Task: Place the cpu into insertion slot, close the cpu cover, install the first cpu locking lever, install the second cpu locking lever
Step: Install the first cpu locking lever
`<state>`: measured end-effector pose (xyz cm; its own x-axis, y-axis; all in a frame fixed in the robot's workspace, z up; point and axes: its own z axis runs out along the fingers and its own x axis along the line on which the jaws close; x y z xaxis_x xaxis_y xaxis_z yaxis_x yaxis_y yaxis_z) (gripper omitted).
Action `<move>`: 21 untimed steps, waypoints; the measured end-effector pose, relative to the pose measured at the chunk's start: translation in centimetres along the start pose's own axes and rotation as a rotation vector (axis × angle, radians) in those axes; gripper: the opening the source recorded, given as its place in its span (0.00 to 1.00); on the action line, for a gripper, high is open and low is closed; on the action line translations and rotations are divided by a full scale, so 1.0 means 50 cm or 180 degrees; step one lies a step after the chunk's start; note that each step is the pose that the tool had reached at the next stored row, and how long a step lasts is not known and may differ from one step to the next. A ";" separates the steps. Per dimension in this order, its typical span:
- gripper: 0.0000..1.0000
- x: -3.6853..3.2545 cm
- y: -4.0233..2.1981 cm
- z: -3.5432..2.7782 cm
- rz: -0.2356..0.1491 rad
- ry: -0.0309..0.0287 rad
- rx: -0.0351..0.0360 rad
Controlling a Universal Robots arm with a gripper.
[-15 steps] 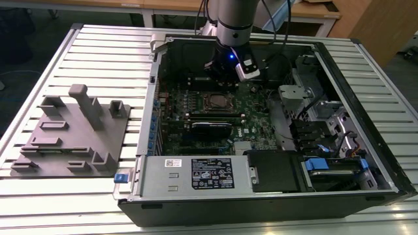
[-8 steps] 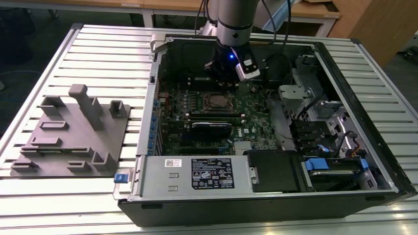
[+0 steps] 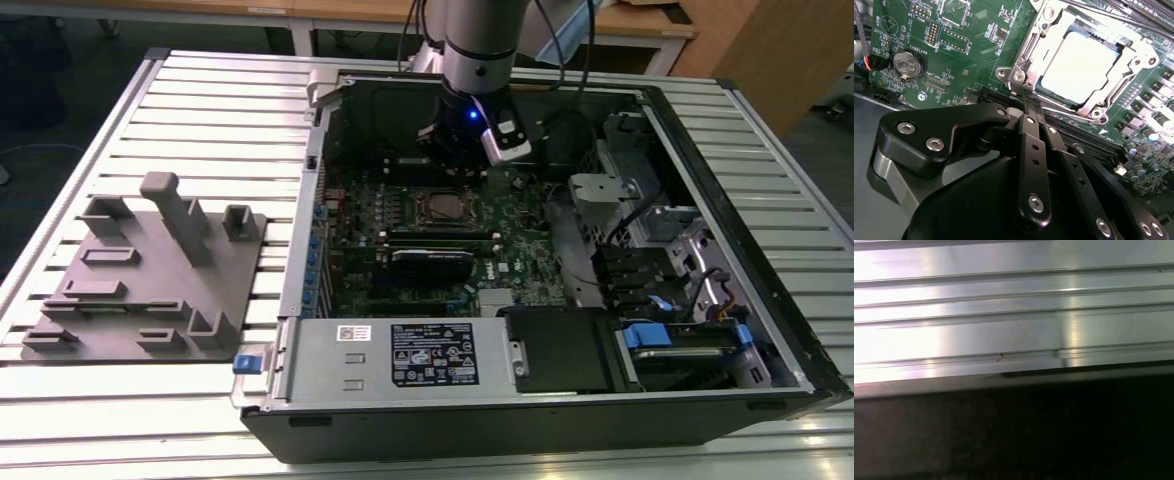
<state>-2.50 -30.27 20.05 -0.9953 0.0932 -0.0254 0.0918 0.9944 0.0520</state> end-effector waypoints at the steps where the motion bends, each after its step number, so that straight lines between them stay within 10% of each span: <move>1: 0.10 0.000 0.000 0.000 0.0000 0.0000 0.0000; 5: 0.10 0.000 0.000 -0.001 0.0003 -0.0002 0.0009; 16: 0.10 0.000 0.000 0.006 0.0014 -0.0015 0.0165; 21: 0.10 0.000 0.001 0.009 0.0016 -0.0017 0.0173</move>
<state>-2.47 -30.17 19.60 -0.9947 0.0983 -0.0307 0.0984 0.9951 -0.0022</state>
